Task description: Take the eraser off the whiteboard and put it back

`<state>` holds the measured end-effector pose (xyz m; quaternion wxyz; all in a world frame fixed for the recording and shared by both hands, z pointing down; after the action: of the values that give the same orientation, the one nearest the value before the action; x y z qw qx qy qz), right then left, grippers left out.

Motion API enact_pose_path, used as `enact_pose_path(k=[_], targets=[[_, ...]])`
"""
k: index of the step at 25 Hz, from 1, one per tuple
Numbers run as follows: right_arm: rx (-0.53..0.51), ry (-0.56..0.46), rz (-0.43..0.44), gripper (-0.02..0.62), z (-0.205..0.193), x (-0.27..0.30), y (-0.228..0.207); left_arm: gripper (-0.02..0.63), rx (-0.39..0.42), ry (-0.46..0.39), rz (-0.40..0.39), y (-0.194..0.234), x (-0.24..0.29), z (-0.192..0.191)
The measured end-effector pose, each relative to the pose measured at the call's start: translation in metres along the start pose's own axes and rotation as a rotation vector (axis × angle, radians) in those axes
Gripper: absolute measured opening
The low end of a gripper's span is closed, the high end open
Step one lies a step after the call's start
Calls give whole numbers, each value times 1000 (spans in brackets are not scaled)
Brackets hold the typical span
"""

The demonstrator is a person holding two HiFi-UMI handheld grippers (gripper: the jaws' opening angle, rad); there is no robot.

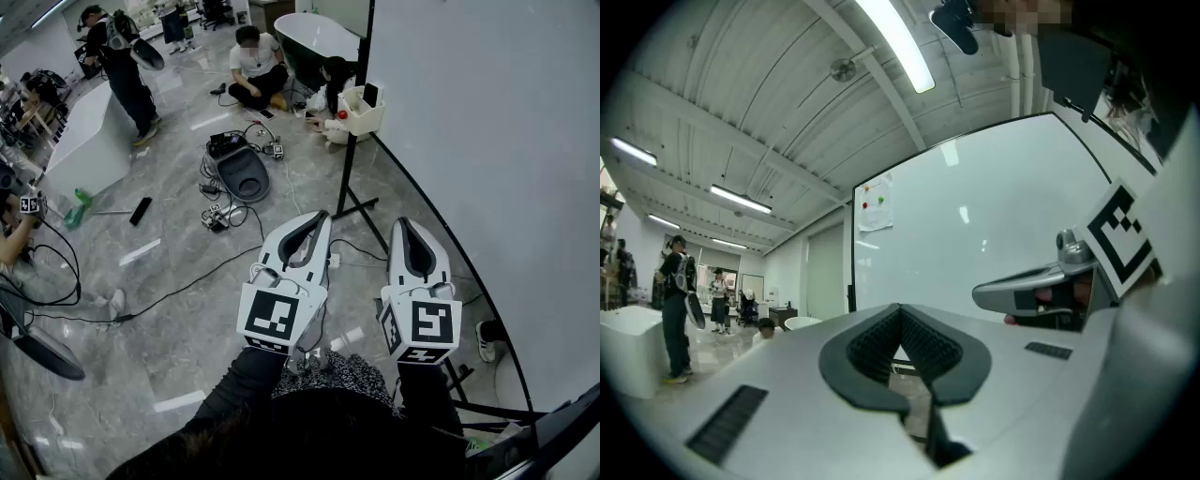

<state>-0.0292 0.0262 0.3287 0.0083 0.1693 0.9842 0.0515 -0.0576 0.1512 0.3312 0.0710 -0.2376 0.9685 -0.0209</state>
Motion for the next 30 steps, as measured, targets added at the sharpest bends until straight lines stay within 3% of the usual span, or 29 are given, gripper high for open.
enact_pose_path(k=[16, 30], targets=[[26, 17, -9, 11, -15, 74, -24, 6, 22, 18, -17, 40, 59, -19], [61, 23, -58, 11, -25, 197, -89, 6, 18, 31, -53, 86, 190, -36]])
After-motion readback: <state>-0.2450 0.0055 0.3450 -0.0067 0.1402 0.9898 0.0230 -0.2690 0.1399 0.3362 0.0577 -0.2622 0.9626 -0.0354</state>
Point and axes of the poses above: the fingertips, and each gripper's own axes: x forward along the fingers, y to its left, z out of its top, the point moved 2 cm from there along -x, backward along the fingers, and after that the axes turned 14 degrees about z, right-handed, at the moved point
